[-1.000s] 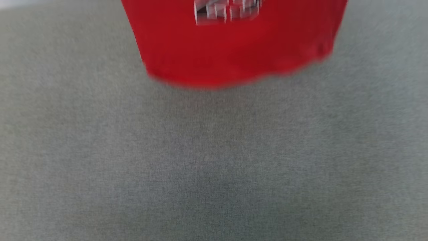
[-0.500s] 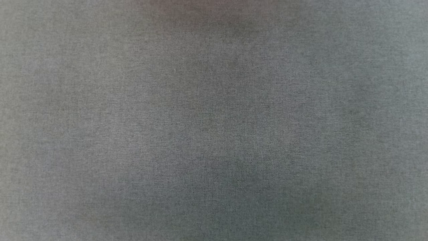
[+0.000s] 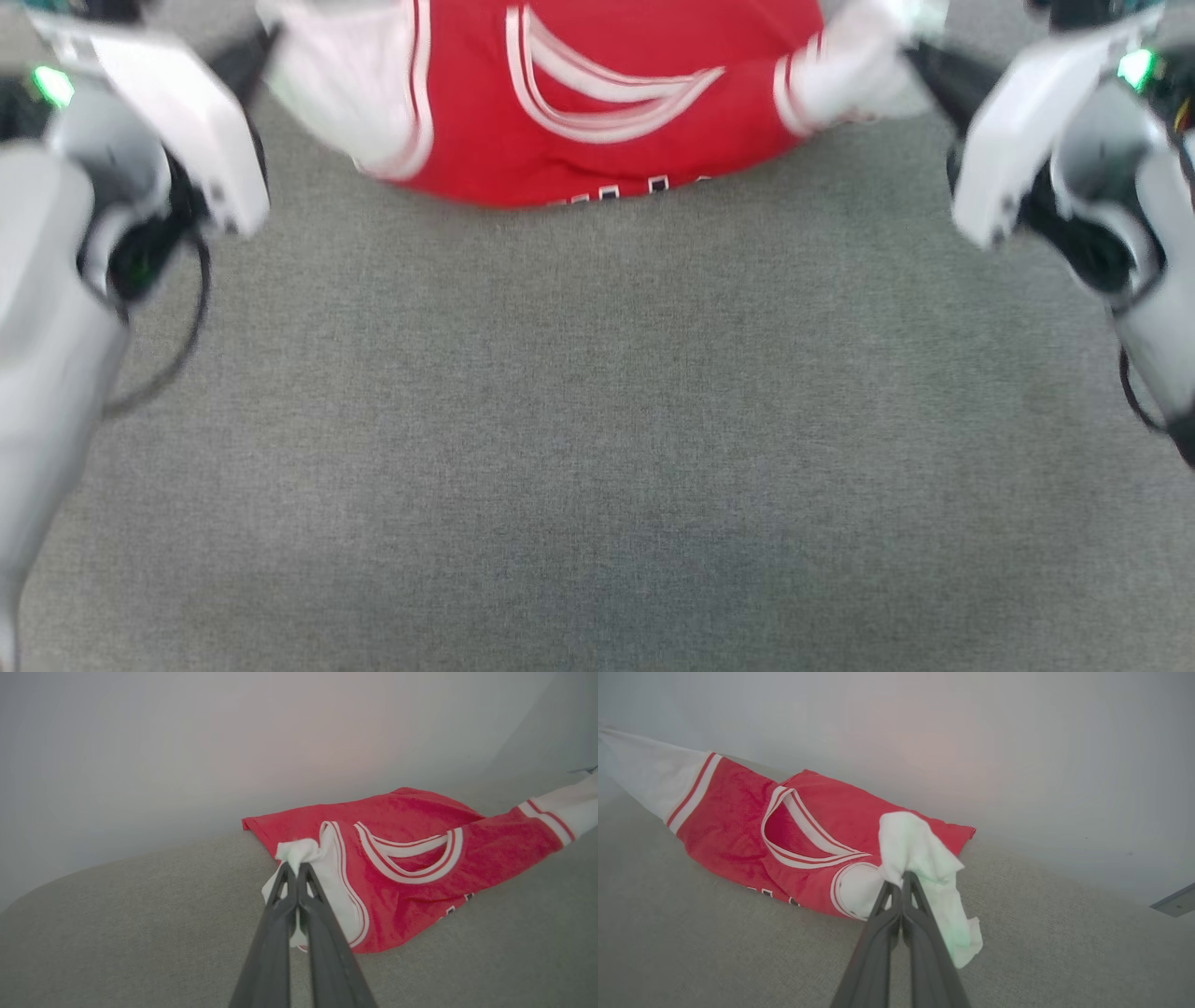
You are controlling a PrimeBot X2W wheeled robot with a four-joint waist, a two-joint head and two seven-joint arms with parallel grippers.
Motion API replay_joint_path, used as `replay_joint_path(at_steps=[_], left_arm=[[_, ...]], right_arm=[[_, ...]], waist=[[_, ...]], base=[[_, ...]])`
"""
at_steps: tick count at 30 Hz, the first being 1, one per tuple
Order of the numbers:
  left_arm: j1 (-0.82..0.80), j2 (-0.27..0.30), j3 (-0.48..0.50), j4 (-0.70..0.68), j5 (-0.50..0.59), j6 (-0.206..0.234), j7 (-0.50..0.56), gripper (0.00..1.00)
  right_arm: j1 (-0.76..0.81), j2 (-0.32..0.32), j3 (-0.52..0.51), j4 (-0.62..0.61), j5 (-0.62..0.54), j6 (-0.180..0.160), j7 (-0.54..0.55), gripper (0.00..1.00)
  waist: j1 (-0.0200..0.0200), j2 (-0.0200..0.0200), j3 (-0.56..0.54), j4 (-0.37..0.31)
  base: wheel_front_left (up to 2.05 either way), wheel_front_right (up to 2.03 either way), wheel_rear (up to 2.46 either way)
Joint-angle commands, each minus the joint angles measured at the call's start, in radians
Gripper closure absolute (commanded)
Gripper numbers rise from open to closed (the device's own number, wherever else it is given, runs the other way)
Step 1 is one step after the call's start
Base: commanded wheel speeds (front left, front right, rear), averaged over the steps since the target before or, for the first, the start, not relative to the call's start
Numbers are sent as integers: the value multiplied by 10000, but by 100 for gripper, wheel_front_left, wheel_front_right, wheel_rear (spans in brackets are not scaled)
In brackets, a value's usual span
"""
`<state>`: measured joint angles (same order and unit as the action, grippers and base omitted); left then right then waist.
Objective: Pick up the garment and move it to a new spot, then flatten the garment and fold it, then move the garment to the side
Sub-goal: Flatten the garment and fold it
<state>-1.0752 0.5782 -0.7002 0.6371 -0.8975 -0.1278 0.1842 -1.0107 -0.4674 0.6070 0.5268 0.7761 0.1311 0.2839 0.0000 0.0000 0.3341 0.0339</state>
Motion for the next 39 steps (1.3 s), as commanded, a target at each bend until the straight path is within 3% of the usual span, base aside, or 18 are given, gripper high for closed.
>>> replay_joint_path(at_steps=[1,5,12,13,20,28,35,37,38,39], left_arm=[[596,294,117,-564,-430,110,452,100],[2278,1080,342,-2456,-1426,866,1429,100],[5521,2841,669,-6481,-2380,2954,2019,100],[5521,2841,669,-6481,-2380,2954,2019,100],[8257,4043,587,-8384,-2872,4427,1835,100],[10321,4359,92,-8671,-3434,5531,1944,100],[10817,3809,-50,-8381,-3781,5437,1666,100],[10783,3701,-45,-8260,-3777,5366,1574,100],[10732,3618,-43,-8239,-3741,5276,1489,100],[10660,3514,12,-8212,-3746,5201,1388,100]], right_arm=[[520,-324,13,-470,301,-8,364,100],[1765,-979,-67,-1760,787,-7,1054,100],[4188,-1980,-582,-3812,1169,-5,1736,100],[4188,-1980,-582,-3812,1169,-5,1736,100],[6655,-2462,-1431,-4989,1641,-5,2841,100],[9015,-2577,-2110,-5666,1658,-5,4010,100],[10138,-2069,-2863,-5748,930,-5,4221,100],[10283,-1847,-3047,-5812,606,-5,4173,56],[10314,-1708,-3182,-5870,493,-5,4120,0],[10331,-1595,-3329,-5953,370,-5,4130,0]], waist=[[0,0,-198,-31],[0,0,-506,-93],[0,0,-900,-134],[0,0,-900,-134],[0,0,-1113,-221],[0,0,-1172,-221],[0,0,-1097,-164],[0,0,-1068,-145],[0,0,-1052,-133],[0,0,-1033,-118]], base=[[0,0,0],[0,0,0],[0,0,0],[0,0,0],[0,0,0],[0,0,0],[0,0,0],[0,0,0],[0,0,0],[0,0,0]])
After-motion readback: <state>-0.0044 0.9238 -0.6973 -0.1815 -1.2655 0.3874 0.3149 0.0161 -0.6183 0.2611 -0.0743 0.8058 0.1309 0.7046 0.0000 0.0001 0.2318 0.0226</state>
